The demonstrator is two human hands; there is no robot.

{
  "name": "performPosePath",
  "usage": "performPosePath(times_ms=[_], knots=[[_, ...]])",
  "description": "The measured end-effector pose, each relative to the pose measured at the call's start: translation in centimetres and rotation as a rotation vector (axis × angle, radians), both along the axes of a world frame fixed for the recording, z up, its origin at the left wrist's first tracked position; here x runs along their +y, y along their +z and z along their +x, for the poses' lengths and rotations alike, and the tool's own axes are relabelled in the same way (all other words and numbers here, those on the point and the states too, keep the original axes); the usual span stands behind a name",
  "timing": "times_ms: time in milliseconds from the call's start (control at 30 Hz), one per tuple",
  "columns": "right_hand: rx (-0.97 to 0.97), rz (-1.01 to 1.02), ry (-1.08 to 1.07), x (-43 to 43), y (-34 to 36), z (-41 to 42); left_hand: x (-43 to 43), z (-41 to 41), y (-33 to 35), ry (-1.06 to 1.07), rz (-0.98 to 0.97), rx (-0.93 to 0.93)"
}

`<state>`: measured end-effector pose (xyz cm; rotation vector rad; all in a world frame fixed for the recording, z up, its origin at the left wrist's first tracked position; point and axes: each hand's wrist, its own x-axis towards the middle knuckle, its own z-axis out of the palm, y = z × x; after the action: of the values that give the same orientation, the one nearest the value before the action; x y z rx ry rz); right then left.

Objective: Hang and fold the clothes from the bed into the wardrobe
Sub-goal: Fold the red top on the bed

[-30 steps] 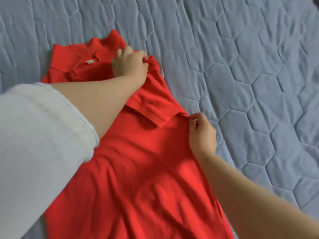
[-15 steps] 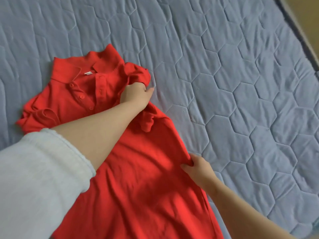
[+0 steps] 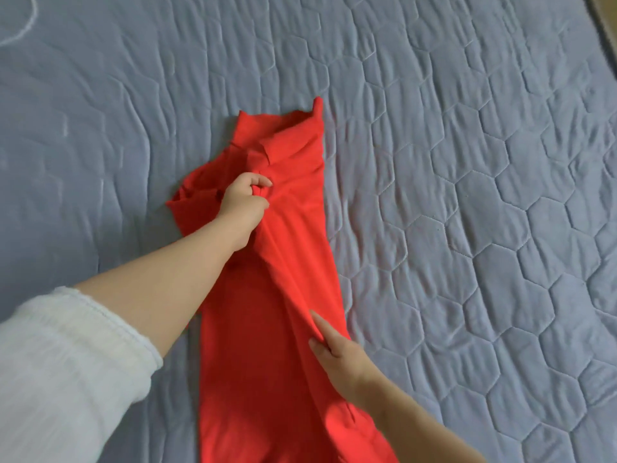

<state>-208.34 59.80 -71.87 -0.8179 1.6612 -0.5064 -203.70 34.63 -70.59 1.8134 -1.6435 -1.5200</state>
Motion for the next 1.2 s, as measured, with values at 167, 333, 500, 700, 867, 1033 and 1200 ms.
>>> performPosePath(times_ms=[167,333,500,700,867,1033,1200], knots=[[0.002,0.006,0.035,-2.6,-0.4,7.8,-2.7,8.9,0.1,0.093,0.051,0.057],[0.034,0.037,0.046,-4.8,-1.2,13.8,-4.7,13.9,-1.6,0.072,0.072,0.115],[0.131,0.130,0.069,-4.8,-1.0,17.1,-4.2,15.0,-2.5,-0.088,0.121,0.093],[0.286,0.344,0.285,-1.6,-0.5,18.2,-3.2,15.3,-2.1,-0.094,-0.050,0.164],[0.238,0.345,0.255,-0.1,-0.6,19.4,0.7,18.8,-3.6,-0.198,-0.085,-0.147],[0.170,0.275,0.254,0.7,-0.1,21.1,8.8,21.5,-3.8,-0.052,0.177,-0.180],[-0.065,0.363,0.245,3.4,0.2,22.3,17.4,24.2,-3.5,-0.057,0.404,-0.275]])
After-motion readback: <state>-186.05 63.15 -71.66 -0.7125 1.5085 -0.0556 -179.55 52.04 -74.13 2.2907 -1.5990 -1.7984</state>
